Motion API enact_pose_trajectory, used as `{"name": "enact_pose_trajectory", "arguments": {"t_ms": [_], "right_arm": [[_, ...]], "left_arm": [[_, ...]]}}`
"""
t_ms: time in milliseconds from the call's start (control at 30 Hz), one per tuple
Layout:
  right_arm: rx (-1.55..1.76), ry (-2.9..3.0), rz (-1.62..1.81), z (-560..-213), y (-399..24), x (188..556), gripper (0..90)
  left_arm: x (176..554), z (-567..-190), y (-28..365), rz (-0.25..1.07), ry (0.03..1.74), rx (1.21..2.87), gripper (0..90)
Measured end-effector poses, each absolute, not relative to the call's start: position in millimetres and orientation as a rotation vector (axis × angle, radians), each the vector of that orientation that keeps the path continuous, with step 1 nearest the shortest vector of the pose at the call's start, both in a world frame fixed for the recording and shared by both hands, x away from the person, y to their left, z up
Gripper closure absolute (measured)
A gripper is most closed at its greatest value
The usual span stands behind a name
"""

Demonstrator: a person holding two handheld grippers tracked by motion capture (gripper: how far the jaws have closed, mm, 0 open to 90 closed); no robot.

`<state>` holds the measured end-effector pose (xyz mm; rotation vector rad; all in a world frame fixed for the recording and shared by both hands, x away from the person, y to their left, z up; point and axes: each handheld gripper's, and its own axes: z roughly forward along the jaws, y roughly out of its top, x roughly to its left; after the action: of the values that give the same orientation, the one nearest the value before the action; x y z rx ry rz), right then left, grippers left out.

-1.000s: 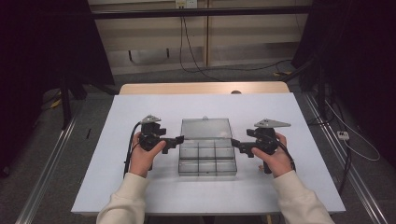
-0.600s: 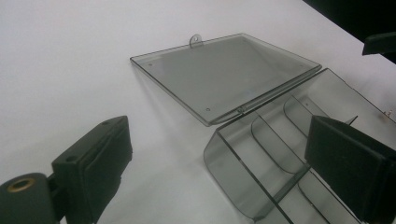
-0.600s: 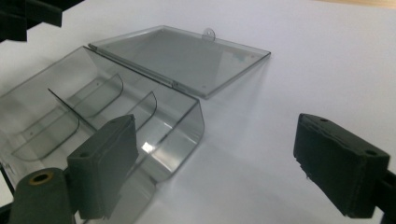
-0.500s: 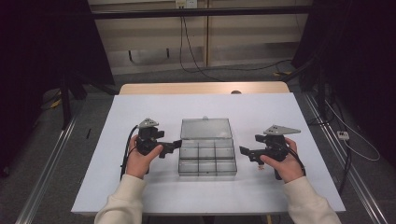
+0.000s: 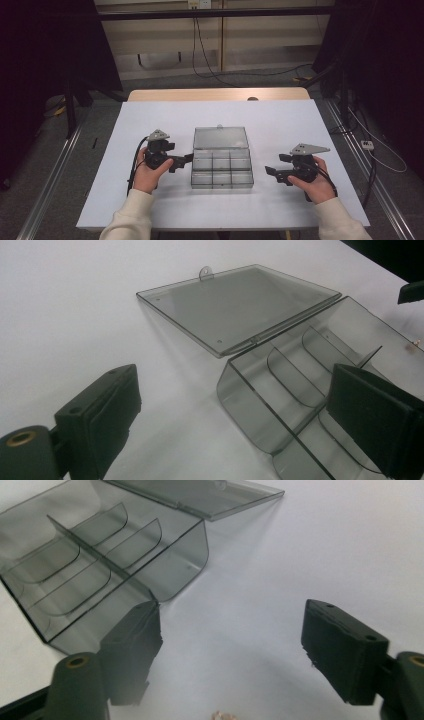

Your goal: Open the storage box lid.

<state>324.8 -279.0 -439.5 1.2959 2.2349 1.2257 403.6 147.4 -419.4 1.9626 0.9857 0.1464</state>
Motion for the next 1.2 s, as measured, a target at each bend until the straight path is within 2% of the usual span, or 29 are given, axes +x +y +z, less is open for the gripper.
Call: {"name": "enact_pose_trajectory", "arguments": {"t_ms": [233,667,1000,1200], "right_arm": [[1.273,2.268,1.214,-442,-282,316,30.4],[1.246,2.311,1.206,-446,-292,304,48.1],[1.225,2.332,1.177,-449,-301,299,66.9],[1.210,2.365,1.171,-451,-302,298,72.7]], "left_arm": [[400,-419,151,0.155,0.978,1.970,7.2],[393,-421,161,0.163,0.959,1.986,7.2],[389,-421,166,0.170,0.963,1.985,7.2],[387,-422,170,0.178,0.964,2.003,7.2]]}}
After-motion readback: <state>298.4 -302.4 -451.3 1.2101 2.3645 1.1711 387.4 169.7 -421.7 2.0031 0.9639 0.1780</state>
